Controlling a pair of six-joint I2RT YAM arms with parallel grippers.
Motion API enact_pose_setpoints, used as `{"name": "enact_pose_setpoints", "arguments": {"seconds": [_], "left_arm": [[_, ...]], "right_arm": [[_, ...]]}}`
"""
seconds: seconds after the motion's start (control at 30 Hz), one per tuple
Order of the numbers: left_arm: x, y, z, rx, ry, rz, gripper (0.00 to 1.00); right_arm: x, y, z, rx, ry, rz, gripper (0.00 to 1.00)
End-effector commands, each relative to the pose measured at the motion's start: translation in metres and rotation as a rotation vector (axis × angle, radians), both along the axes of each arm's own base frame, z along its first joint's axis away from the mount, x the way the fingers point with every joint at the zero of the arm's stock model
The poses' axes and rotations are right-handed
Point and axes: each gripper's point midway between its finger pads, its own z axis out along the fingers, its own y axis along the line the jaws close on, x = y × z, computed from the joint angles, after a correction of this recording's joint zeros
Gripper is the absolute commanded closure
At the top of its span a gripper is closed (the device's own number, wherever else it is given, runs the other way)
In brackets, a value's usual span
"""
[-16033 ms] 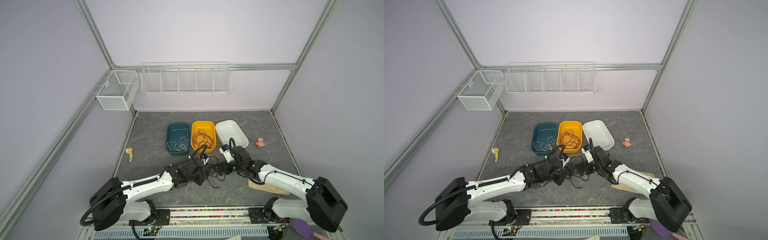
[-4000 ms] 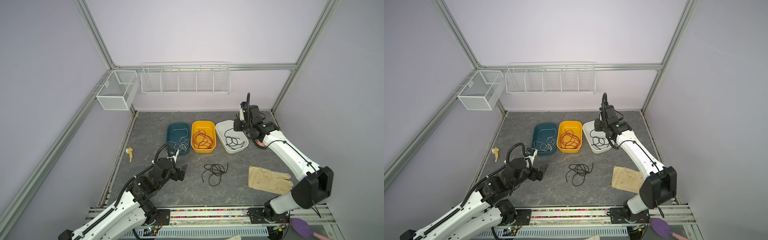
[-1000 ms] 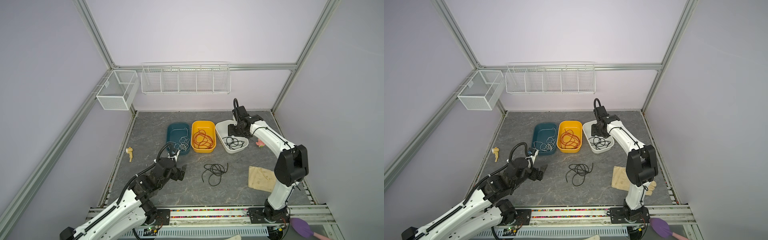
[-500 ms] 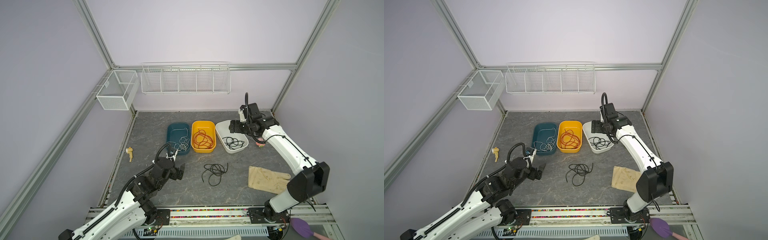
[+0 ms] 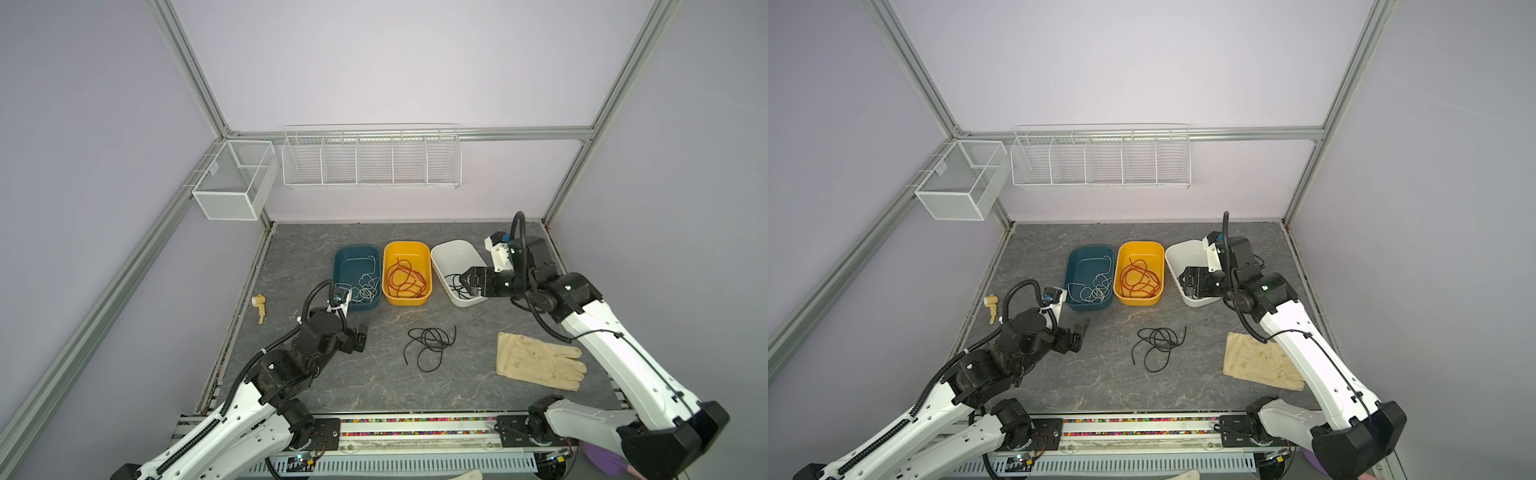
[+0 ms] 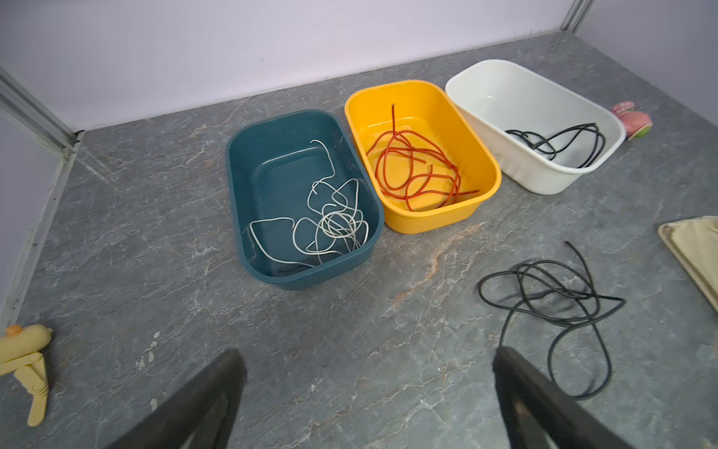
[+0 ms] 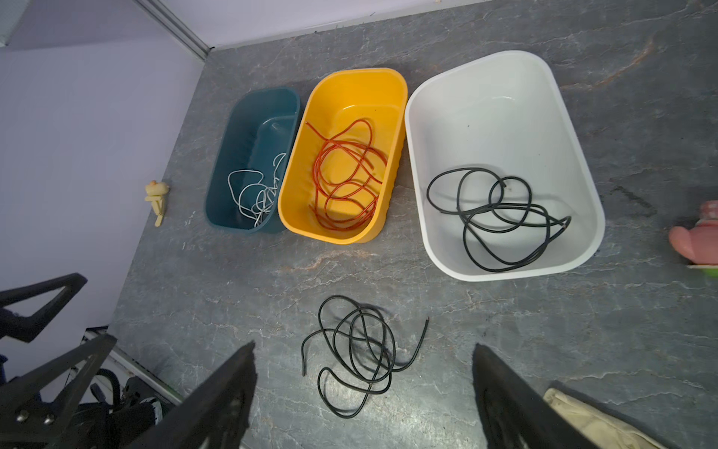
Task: Untangle the cables
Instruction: 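Move the right gripper back to the remaining black cable on the table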
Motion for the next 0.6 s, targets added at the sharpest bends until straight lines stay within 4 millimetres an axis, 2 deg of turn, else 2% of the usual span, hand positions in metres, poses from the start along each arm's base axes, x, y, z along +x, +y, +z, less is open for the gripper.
{"name": "enact_pose_setpoints", "arguments": {"seconds": [0.0, 0.17, 0.4, 0.57], "left_arm": [[-0.003, -0.009, 0.004, -0.022, 0.071, -0.022, 0.01], [-0.002, -0.027, -0.001, -0.119, 0.148, -0.024, 0.01], [-0.007, -0.042, -0.011, -0.239, 0.215, -0.024, 0.01], [-0.014, -0.051, -0.028, -0.229, 0.235, -0.034, 0.01]], "right_arm": [[-0.02, 0.002, -0.004, 0.039, 0.0, 0.023, 0.12], [-0.048, -0.004, -0.022, 0.046, 0.026, 0.045, 0.12], [-0.08, 0.001, -0.047, 0.103, 0.078, 0.111, 0.11], [-0.094, 0.006, -0.08, 0.125, 0.146, 0.13, 0.07]]}}
